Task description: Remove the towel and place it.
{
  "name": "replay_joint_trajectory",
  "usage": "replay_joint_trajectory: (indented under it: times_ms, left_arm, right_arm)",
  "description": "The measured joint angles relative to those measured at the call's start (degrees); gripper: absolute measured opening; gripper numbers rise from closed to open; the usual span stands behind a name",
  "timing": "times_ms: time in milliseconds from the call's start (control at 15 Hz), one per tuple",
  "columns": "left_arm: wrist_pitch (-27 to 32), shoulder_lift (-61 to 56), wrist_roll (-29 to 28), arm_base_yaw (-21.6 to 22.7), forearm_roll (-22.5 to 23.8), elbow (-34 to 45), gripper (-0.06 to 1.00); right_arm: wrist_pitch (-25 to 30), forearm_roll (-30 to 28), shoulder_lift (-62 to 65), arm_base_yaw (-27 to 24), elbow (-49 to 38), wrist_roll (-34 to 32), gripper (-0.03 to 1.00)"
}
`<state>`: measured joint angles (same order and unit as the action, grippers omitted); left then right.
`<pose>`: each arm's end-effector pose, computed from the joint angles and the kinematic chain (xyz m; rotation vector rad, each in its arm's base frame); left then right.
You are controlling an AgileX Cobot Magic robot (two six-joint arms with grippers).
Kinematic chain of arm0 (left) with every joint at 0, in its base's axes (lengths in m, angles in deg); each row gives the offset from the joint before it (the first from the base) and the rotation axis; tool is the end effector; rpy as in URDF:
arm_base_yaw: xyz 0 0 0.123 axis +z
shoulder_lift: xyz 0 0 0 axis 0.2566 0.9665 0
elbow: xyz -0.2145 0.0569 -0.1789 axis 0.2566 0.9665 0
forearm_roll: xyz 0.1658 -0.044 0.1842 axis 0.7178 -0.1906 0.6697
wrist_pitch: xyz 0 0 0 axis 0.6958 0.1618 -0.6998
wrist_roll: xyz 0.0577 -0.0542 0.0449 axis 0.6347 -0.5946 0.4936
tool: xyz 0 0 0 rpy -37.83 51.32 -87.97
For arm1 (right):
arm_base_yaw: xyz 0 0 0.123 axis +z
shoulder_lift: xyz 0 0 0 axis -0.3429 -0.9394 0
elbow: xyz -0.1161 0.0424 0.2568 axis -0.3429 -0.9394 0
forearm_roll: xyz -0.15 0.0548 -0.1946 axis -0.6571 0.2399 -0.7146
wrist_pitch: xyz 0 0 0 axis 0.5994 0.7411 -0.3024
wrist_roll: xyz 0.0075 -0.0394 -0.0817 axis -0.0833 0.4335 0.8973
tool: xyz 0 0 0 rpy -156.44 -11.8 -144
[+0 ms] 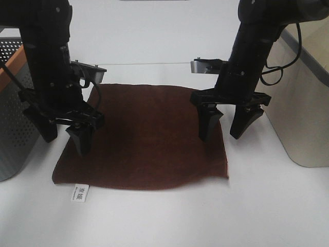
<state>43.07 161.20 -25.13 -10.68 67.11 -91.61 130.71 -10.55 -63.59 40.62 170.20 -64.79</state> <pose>0.3357 -0.1660 0.1771 -0.6914 -2.9389 0.0434 0.3637 0.1602 0.1629 0.6165 -2.9083 -0.3391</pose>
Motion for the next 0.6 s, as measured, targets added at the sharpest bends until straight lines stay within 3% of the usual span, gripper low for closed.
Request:
replay_joint_trajectory:
  times_ms: [133, 333, 600]
  left_arm:
    - [0.06, -2.69, -0.63, 0.0, -0.63, 0.0, 0.86]
    - [0.06, -9.68, -1.49, 0.0, -1.6, -0.29, 0.87]
    - [0.29, -27.56, -1.72, 0.0, -1.6, -0.46, 0.87]
  right_arm:
    - [0.0, 0.34, 3.84, 0.0, 0.0, 0.0, 0.74]
    - [0.0, 1.72, 11.75, 0.0, 0.0, 0.0, 0.74]
    - [0.06, 3.5, 25.61, 0.0, 0.0, -0.06, 0.74]
